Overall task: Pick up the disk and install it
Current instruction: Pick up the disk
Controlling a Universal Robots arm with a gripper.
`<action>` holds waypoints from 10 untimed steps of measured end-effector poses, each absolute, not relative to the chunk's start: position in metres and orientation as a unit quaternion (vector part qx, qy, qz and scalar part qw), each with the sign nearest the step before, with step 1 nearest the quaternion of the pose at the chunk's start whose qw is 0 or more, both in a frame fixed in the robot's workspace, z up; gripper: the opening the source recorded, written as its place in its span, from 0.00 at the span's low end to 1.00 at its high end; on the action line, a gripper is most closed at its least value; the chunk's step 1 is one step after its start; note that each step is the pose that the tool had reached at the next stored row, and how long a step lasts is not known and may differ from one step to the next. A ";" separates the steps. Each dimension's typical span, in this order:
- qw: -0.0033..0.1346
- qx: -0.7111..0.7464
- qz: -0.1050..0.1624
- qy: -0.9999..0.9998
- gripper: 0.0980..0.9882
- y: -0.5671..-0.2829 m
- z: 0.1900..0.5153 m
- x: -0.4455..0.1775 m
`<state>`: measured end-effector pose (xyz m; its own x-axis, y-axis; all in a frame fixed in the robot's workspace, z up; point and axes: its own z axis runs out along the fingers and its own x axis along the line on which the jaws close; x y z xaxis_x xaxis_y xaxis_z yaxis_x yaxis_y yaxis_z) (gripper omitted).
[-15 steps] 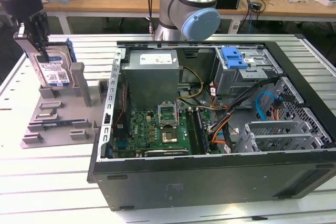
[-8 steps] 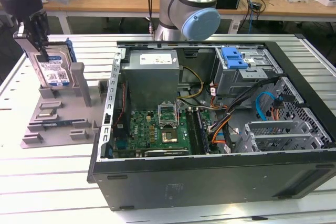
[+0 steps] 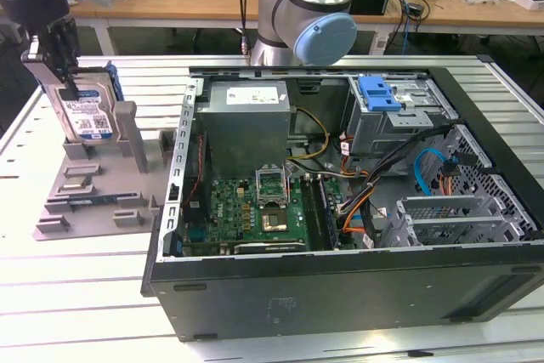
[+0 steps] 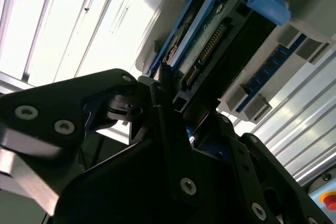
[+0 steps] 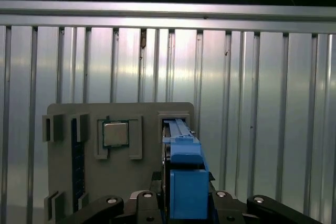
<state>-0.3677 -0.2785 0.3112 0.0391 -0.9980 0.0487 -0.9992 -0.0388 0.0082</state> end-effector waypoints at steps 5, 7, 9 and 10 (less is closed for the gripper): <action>0.020 0.721 0.015 -0.693 0.30 -0.278 0.316 -0.368; 0.020 0.721 0.015 -0.693 0.30 -0.278 0.317 -0.368; 0.020 0.721 0.015 -0.693 0.30 -0.278 0.318 -0.368; 0.020 0.721 0.015 -0.693 0.30 -0.278 0.318 -0.368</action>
